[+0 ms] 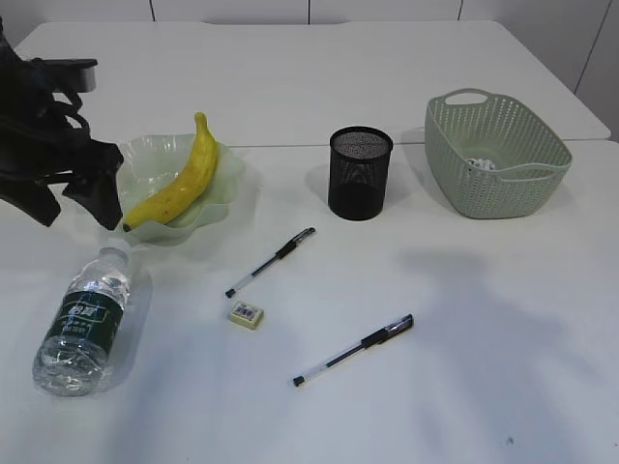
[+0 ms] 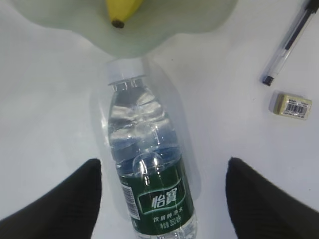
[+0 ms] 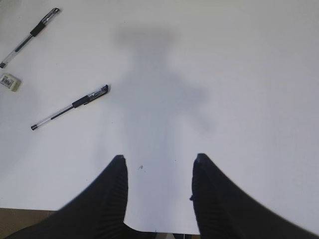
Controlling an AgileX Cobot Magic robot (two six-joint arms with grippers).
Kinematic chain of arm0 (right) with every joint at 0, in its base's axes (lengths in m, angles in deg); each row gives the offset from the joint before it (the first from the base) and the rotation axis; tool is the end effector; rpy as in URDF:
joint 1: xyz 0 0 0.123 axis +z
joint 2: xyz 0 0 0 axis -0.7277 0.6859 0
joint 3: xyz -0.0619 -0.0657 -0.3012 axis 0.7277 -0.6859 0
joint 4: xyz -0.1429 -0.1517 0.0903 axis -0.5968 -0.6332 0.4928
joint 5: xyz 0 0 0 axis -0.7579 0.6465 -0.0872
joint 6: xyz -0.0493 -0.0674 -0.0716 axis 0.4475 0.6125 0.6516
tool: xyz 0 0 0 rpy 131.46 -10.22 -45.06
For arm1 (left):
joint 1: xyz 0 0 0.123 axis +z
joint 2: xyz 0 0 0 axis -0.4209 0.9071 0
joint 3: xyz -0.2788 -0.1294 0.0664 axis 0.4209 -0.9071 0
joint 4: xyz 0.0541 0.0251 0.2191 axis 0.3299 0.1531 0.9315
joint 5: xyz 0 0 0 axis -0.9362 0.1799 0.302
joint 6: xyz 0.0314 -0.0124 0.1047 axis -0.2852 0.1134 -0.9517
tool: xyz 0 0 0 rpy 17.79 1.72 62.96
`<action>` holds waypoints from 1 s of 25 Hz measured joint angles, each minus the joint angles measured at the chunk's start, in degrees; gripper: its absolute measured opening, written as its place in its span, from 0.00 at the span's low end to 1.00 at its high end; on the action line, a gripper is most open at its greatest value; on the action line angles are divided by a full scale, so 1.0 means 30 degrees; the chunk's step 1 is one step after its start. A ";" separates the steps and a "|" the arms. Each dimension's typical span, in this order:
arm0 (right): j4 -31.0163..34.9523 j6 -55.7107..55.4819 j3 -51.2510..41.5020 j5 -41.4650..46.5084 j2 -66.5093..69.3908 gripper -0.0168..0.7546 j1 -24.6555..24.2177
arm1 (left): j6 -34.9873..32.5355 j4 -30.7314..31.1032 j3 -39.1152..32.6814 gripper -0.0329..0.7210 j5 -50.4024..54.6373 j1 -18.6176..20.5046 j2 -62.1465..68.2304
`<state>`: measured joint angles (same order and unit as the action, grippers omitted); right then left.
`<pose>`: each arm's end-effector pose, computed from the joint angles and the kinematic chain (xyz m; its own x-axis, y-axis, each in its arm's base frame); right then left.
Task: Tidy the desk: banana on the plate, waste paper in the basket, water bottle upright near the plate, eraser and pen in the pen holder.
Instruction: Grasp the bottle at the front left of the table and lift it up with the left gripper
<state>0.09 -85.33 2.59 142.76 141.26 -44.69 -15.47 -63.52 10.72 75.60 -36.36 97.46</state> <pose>0.1516 0.0159 0.3890 -0.8724 0.0396 -0.4872 -0.0213 0.9927 0.1189 0.3413 -0.0818 0.2652 -0.9717 0.1236 -0.2015 0.1504 0.9808 -0.1237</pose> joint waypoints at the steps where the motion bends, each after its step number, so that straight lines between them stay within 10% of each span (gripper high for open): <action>1: 0.0000 0.0000 0.0000 0.0000 0.0000 0.44 0.0000 | 0.0000 0.0000 0.0000 0.78 0.0000 0.0000 0.0151; 25: 0.0000 0.0035 0.0000 -0.0034 0.0000 0.44 0.0000 | 0.0000 0.0000 0.0068 0.79 -0.0222 0.0000 0.2600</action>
<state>0.09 -85.23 2.59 142.66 141.26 -44.69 -15.47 -63.52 10.92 74.93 -36.36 105.26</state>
